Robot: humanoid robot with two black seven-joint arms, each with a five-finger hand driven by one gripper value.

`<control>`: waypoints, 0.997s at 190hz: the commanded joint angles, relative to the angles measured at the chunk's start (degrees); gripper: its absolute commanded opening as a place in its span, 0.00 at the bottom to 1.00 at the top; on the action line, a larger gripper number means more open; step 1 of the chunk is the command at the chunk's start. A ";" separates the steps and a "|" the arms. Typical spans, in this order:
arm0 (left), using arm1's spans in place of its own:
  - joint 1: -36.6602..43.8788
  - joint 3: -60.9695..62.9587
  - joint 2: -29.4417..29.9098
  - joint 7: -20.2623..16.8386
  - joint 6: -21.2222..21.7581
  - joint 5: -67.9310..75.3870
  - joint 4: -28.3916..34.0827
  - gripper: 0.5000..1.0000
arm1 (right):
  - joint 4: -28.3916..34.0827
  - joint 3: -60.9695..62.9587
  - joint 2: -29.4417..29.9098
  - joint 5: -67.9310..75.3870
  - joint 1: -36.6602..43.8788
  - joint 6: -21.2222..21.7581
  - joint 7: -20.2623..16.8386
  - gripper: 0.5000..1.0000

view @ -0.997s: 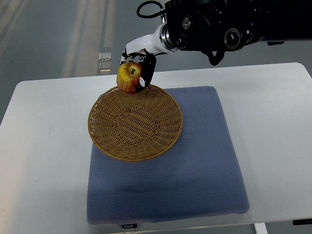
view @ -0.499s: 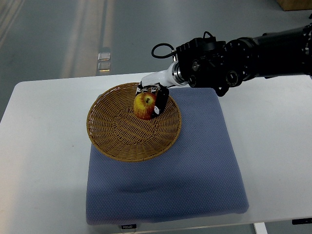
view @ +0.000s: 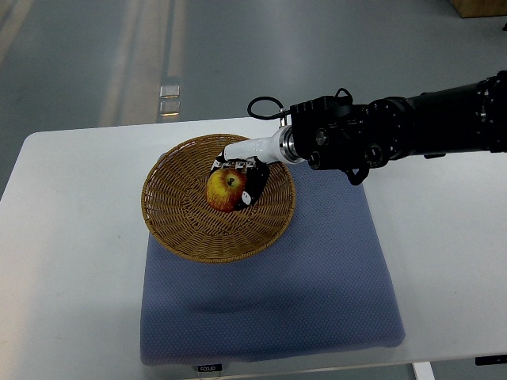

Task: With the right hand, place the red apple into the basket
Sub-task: 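Lower the held apple into the basket with the right hand, then open the right hand fingers to release the apple in the basket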

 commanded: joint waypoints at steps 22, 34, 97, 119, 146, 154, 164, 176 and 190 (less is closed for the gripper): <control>0.00 0.09 0.00 0.09 -0.01 0.00 -0.08 1.00 | -0.51 1.29 0.00 -0.88 -2.93 -1.91 2.25 0.31; 0.00 0.09 0.00 0.09 -0.01 0.00 -0.08 1.00 | -0.86 1.29 0.00 -1.32 -3.63 -2.18 2.60 0.31; 0.00 0.09 0.00 0.09 -0.01 0.00 -0.08 1.00 | -2.88 3.23 0.00 -1.41 -7.41 -3.85 4.27 0.38; 0.00 0.09 0.00 0.09 -0.01 0.00 0.00 1.00 | -3.58 3.31 0.00 -1.41 -8.64 -3.94 4.36 0.43; 0.00 0.09 0.00 0.09 -0.01 0.00 0.09 1.00 | -4.37 3.31 0.00 -1.41 -9.96 -3.85 4.80 0.50; 0.00 0.09 0.00 0.09 -0.01 0.00 0.09 1.00 | -4.46 3.49 0.00 -1.41 -10.05 -3.85 4.80 0.51; 0.00 0.09 0.00 0.09 -0.01 0.00 0.09 1.00 | -4.55 4.28 0.00 -1.41 -10.14 -3.85 5.06 0.56; 0.00 0.09 0.00 0.09 -0.01 0.00 0.09 1.00 | -4.81 5.07 0.00 -1.32 -10.22 -3.85 5.06 0.65; 0.00 0.09 0.00 0.09 -0.01 0.00 0.09 1.00 | -4.90 5.77 0.00 -1.32 -10.22 -3.76 5.06 0.82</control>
